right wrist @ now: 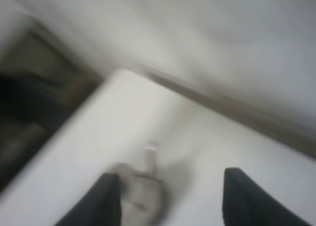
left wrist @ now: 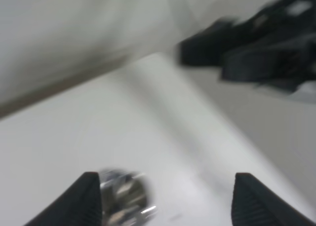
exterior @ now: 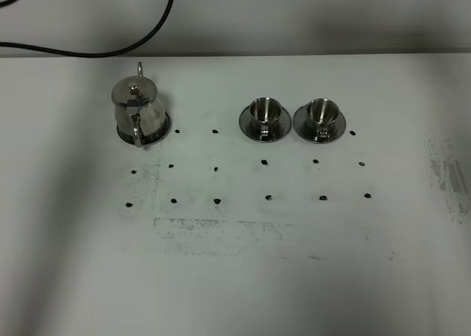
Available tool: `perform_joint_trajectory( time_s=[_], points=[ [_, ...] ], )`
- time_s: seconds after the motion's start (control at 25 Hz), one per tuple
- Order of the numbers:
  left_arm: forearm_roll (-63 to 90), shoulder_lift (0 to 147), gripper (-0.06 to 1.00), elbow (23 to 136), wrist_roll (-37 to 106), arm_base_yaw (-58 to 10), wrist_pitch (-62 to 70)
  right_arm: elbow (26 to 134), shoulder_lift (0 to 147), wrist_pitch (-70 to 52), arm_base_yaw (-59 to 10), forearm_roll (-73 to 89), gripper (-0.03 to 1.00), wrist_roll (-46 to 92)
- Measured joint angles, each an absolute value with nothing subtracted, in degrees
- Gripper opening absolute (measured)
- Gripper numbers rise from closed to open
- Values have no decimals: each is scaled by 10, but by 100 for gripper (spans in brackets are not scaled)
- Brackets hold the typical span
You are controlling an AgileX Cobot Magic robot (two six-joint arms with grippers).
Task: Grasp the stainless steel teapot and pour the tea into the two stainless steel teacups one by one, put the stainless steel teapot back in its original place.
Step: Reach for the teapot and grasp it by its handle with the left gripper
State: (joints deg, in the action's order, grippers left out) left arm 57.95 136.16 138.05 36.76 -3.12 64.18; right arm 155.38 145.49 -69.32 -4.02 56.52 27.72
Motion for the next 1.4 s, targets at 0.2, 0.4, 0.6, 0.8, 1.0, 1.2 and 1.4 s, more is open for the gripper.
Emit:
perform_joint_trajectory(
  time_s=[0.2, 0.4, 0.6, 0.8, 1.0, 1.2, 1.4],
  points=[
    [339, 1329, 54, 1357, 340, -44, 640, 1506, 1423, -697, -44, 392, 47, 211],
    [241, 1191, 54, 1147, 343, -79, 538, 1332, 1292, -698, -68, 213, 47, 166],
    [219, 1054, 54, 934, 353, -100, 426, 1152, 1137, -698, -76, 184, 47, 163],
    [227, 926, 51, 801, 353, -99, 349, 963, 982, -626, -78, 174, 47, 164],
    [226, 803, 44, 671, 343, -100, 289, 809, 846, -581, -78, 170, 47, 169],
    [134, 738, 40, 598, 244, -100, 266, 689, 712, -577, -78, 170, 47, 171],
    [8, 734, 40, 593, 93, -100, 292, 617, 580, -618, -78, 172, 47, 171]
  ],
)
